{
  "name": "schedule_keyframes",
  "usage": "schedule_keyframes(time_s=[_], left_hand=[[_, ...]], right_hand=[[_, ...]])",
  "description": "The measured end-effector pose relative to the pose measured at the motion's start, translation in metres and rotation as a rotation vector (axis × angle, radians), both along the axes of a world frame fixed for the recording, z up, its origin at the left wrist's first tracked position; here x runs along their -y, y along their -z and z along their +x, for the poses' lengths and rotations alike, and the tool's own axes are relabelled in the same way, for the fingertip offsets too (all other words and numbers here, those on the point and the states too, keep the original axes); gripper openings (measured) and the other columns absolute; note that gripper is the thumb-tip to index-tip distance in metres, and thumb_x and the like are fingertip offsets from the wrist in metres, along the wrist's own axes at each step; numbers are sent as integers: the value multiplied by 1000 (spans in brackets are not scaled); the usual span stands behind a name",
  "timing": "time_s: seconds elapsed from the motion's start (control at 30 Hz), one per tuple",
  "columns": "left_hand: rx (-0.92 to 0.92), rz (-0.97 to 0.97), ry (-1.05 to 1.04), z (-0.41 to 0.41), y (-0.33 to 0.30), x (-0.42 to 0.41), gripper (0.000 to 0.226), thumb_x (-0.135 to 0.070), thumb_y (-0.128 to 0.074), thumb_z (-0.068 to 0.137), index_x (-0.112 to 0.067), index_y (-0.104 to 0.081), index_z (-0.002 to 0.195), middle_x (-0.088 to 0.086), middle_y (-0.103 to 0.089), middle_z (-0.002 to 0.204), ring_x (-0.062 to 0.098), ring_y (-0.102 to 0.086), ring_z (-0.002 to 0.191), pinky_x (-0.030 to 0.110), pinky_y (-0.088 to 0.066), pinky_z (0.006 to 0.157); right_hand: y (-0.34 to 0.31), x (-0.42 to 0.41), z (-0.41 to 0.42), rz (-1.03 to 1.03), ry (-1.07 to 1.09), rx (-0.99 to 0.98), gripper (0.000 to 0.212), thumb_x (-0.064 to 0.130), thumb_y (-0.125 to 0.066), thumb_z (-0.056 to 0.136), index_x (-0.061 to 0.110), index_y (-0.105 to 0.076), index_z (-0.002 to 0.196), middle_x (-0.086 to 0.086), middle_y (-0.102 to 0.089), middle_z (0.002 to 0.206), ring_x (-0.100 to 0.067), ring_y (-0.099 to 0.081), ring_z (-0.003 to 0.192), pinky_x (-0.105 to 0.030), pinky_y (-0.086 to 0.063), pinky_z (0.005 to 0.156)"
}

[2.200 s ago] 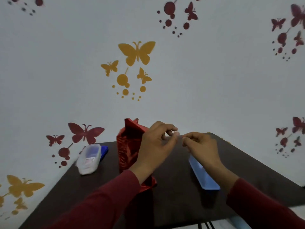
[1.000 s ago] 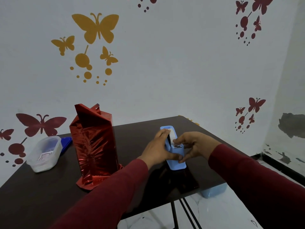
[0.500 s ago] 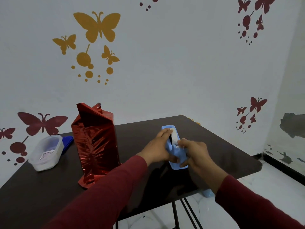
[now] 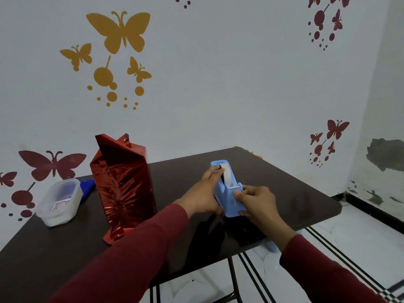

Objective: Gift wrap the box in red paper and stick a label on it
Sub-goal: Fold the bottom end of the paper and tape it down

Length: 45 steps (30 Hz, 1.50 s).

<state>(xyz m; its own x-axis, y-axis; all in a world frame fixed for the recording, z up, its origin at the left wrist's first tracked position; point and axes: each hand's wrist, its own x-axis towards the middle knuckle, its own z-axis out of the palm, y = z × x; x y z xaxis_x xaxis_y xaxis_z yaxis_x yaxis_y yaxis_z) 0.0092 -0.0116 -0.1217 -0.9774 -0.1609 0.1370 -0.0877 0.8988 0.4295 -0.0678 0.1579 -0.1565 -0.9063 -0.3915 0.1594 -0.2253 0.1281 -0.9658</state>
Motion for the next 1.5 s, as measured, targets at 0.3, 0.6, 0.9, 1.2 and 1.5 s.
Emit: schedule_keyframes(time_s=[0.3,0.6,0.9,1.2,1.5], left_hand=[[-244,-12,65,14,-26,-33,57,-22,-70,82,-37,-59,136,-16,-53,137,2,-55,92,29,-51,89],[-79,-182,112,3,-40,-64,25,-33,-64,96,-37,-70,120,-14,-71,113,5,-63,101,36,-57,86],[-329,135,26,6,-43,-55,11,-16,-76,90,-20,-80,99,-19,-71,82,-17,-60,70,3,-39,66],[-330,267,3,17,-45,-44,13,-19,-80,87,-21,-80,100,-10,-77,89,-9,-68,82,4,-46,73],[-391,211,-69,39,-51,-27,12,-21,-81,86,-28,-80,95,-19,-75,82,-9,-69,84,8,-50,77]], right_hand=[[34,-31,-8,-399,-131,195,14,10,-69,96,14,-82,98,2,-76,120,-19,-73,109,-42,-60,93],[29,-36,5,-424,-147,125,23,1,-60,98,10,-80,103,-6,-79,108,-27,-72,110,-48,-57,99],[22,-40,-5,-611,-107,462,26,2,-59,94,9,-74,115,-8,-78,113,-24,-73,108,-39,-56,92],[2,-34,11,-476,-134,40,29,5,-80,86,13,-76,113,-7,-80,95,-15,-76,93,-25,-59,81],[-32,-27,22,-300,-287,261,24,10,-84,82,14,-79,106,-7,-80,97,-17,-72,95,-33,-50,76]])
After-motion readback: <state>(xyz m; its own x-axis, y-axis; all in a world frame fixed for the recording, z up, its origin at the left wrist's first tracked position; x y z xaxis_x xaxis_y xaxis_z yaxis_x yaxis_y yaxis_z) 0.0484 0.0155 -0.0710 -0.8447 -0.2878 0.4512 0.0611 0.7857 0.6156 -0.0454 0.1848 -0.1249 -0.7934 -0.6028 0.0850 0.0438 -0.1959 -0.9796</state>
